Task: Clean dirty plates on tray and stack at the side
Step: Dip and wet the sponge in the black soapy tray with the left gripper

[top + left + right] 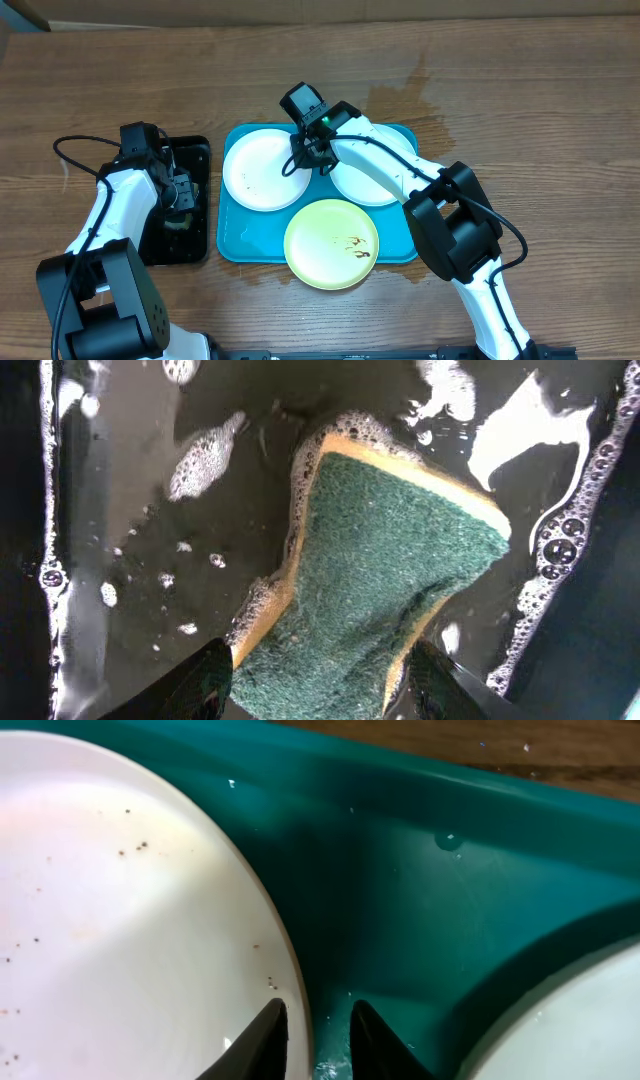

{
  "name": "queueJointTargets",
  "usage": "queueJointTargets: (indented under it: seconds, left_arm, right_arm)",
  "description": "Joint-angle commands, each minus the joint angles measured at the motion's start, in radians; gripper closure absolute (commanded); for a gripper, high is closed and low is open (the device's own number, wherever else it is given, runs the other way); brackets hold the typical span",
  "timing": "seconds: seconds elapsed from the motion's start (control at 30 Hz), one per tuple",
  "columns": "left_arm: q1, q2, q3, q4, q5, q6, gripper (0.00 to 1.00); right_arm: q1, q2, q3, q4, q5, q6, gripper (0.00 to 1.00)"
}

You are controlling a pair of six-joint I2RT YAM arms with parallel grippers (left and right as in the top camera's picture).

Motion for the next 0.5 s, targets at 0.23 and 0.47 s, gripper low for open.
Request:
queueJointTargets:
  seconds: [0.23,0.47]
  left_arm:
    - [-0.003,-0.015,-0.160,0.182,0.049,-0.005,0.32]
    - [-0.001,-0.015,-0.198,0.224,-0.032,0.011,0.61]
  right_arm:
    - [0.011,0.007,-0.069,0.052,-0.032,-0.003,0.77]
    - [0.011,0.007,-0.073,0.060,-0.031,-0.003,0.76]
